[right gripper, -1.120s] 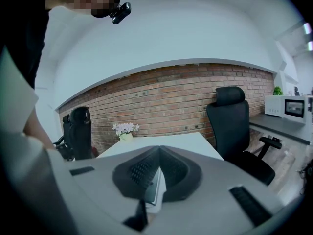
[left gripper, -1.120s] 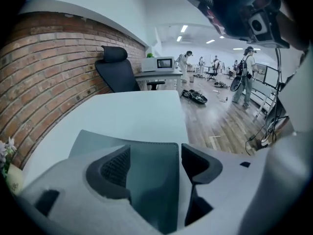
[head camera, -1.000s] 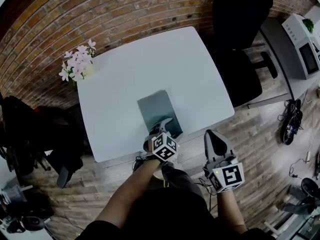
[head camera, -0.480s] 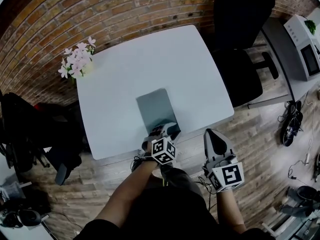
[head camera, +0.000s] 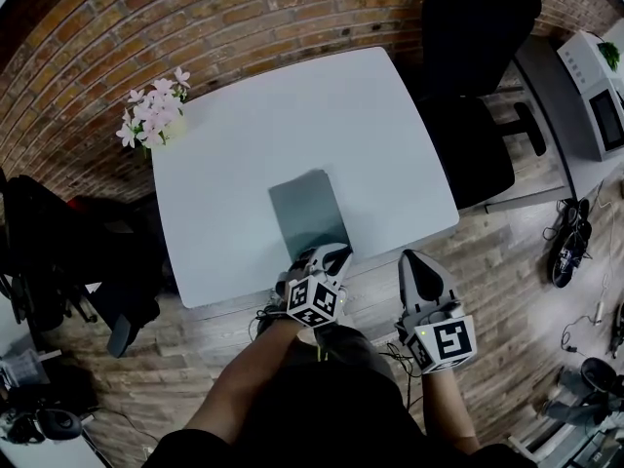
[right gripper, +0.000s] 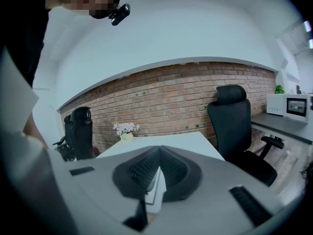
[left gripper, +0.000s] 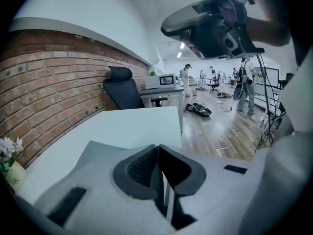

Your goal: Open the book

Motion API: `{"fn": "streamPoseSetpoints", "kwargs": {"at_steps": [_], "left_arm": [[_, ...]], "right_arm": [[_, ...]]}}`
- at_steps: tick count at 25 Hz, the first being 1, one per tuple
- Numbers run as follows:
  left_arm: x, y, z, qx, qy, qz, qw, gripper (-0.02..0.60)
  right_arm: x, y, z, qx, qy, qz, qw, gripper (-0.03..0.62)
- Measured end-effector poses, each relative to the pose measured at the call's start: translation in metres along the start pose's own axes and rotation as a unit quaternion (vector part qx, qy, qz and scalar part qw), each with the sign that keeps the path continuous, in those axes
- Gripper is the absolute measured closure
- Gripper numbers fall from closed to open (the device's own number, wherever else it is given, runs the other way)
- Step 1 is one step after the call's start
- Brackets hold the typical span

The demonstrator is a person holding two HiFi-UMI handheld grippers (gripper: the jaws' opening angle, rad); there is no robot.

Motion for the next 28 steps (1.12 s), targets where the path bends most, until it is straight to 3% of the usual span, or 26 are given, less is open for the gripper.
{"fn": "streamPoseSetpoints", "kwargs": {"at_steps": [7,14,28], "left_arm": [[0.014,-0.030,0.010,0.037,-0.048,-0.053,0.9968,0.545],[0.023,-0.075,0.023,0.076,-0.117,-0.123,0.9826,0.546],[-0.003,-0.162,0.021,0.152,-0.176,-0.160,0.9593,0.546]], "right_arm": [[0.006,0.009,0.009,0.014,0.011,-0.004,1.000,0.582],[0.008,0.017,0.019,0.028,0.006,-0.004,1.000,0.582],[0.006,0.036,0.051,0.077,-0.027,0.016,0.997,0.582]]}}
Point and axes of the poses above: the fingertips, and each gripper's own axes: y forward along the fingers, z to its left, x out of its top, the point moved 6 cm from there along -y, backward along the fingers, and after that the axes turned 6 degrees about -x, right-handed, at the moved point
